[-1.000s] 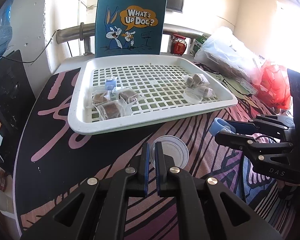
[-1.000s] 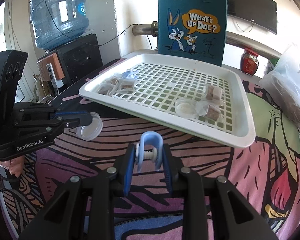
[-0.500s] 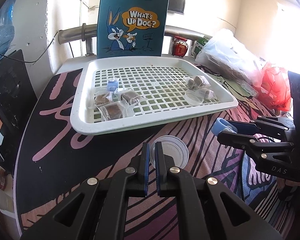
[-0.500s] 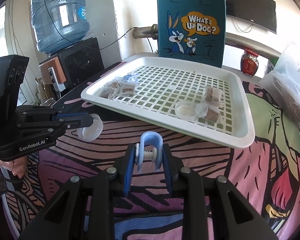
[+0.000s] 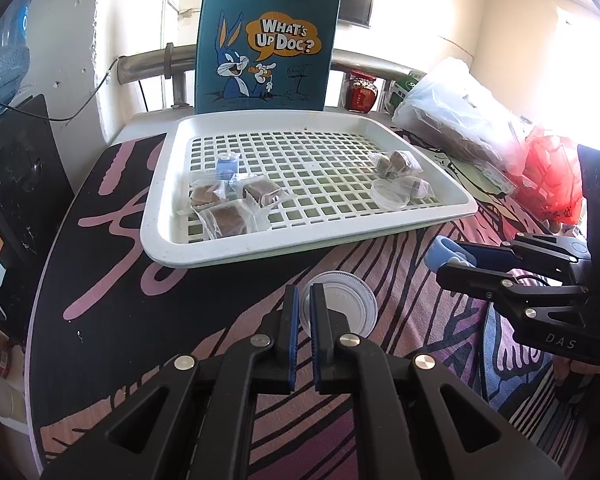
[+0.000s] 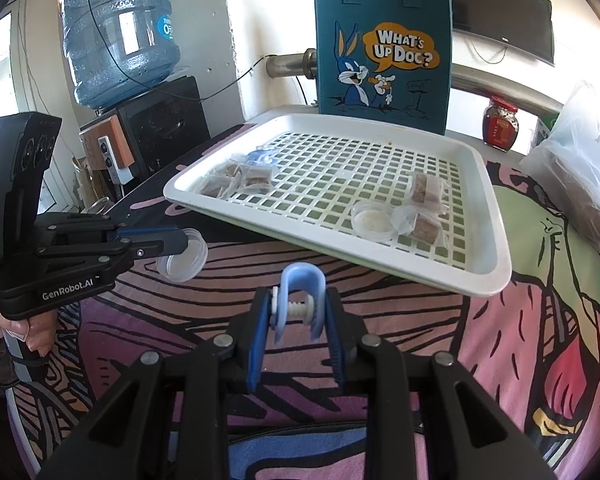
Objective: Organize objects
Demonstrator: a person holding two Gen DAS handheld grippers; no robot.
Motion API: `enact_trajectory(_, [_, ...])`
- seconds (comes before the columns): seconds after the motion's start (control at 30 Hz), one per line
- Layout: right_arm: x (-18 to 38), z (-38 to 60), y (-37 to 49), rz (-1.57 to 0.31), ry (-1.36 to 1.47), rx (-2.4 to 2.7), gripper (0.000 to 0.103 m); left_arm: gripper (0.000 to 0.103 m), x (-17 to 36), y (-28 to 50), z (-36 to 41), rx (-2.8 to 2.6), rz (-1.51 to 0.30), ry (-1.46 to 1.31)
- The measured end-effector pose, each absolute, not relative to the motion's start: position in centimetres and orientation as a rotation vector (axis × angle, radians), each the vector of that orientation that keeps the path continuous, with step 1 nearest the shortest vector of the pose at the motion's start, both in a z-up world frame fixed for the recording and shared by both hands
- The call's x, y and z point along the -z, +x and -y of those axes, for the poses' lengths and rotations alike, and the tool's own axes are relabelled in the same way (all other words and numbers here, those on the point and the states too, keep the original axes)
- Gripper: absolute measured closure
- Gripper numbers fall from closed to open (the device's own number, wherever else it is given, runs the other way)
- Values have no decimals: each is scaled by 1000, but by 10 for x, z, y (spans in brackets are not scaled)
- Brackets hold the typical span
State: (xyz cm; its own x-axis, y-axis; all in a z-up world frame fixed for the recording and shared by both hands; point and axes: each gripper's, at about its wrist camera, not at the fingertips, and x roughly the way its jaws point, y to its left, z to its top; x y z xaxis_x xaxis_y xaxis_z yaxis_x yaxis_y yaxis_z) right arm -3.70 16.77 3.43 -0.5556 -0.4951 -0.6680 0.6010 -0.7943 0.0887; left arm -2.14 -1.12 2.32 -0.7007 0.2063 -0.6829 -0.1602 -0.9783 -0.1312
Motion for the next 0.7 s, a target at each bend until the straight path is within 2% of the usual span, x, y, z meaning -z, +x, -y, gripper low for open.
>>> enact_trajectory(0.7, [-33,-165,-37,-194,936,2311,77,99,-20,-22,10,-2719,95,-1112])
